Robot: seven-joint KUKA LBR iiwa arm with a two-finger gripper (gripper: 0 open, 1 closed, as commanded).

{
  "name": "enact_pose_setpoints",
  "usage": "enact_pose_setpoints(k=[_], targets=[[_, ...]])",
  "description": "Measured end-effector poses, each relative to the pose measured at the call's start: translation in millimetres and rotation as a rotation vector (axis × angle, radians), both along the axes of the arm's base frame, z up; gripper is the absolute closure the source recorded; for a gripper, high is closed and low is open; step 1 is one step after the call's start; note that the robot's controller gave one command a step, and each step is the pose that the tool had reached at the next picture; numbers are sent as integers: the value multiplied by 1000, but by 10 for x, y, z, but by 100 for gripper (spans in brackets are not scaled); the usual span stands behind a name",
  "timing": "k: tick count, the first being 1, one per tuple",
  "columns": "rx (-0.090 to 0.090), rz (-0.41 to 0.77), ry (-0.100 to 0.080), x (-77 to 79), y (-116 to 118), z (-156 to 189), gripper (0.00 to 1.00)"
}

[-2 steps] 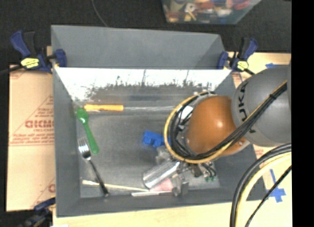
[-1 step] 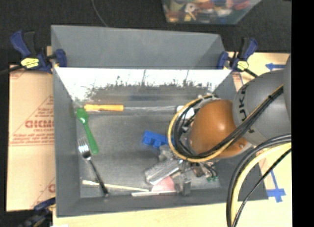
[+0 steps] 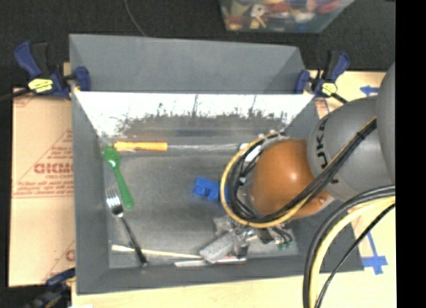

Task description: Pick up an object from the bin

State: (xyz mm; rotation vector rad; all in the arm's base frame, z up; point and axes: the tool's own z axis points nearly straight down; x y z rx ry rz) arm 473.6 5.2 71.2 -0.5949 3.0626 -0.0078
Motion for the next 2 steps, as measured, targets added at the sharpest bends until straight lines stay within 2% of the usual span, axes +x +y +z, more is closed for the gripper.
enact_pose_setpoints(k=[1, 2], targets=[[0, 0, 0, 0, 0, 0, 100], [0, -1, 10, -34, 3, 387, 100]])
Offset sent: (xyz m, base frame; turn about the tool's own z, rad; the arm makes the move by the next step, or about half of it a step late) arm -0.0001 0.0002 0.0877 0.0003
